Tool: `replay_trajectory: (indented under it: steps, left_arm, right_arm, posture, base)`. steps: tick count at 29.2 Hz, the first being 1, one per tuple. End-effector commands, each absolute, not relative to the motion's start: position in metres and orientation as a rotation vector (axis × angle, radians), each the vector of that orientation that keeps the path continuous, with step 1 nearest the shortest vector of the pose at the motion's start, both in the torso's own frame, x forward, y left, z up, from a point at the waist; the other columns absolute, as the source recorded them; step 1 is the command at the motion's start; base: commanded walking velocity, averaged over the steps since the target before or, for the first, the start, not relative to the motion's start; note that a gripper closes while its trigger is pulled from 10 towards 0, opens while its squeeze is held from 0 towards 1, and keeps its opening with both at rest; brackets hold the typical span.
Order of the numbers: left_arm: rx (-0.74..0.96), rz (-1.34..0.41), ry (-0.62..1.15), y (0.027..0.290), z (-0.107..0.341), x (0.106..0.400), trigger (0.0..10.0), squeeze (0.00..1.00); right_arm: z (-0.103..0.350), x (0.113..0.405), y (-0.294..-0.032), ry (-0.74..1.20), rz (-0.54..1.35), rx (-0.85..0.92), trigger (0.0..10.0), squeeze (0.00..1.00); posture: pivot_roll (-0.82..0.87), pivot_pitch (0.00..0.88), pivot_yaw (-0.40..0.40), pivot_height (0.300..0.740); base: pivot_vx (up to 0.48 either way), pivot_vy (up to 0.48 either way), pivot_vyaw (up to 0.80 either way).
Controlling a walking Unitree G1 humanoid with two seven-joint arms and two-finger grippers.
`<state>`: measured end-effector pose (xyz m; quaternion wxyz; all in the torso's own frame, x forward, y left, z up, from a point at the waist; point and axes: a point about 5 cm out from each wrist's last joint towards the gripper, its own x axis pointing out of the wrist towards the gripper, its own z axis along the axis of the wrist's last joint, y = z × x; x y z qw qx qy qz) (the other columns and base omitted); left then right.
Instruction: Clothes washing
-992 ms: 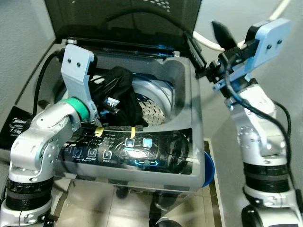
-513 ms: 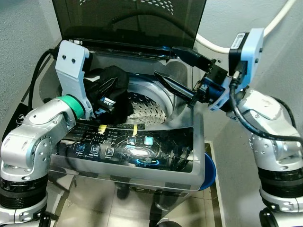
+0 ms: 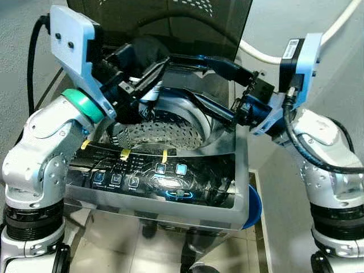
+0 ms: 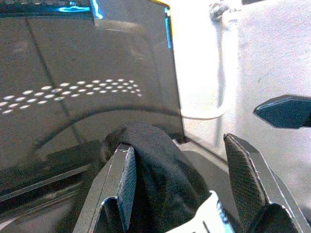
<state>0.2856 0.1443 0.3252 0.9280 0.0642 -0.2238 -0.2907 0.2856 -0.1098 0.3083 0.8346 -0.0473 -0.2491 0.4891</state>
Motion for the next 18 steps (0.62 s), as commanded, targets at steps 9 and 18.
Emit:
replay_trajectory:
  steps: [9,18]
  left_arm:
    - [0.337,-0.294,-0.597,0.148,0.324,0.282,10.0,0.00]
    - [0.434,-0.187,-0.788,0.143,0.352,0.278,10.0,0.00]
  right_arm:
    - [0.313,0.299,-0.112,-0.585,0.834,0.023,10.0,0.00]
    - [0.323,0.311,-0.122,-0.644,0.626,0.100,10.0,0.00]
  posture:
    - [0.06,0.102,-0.006,0.740]
    - [0.05,0.100,-0.010,0.740]
  base:
    - [0.000,0.000,0.00]
    - [0.000,0.000,0.00]
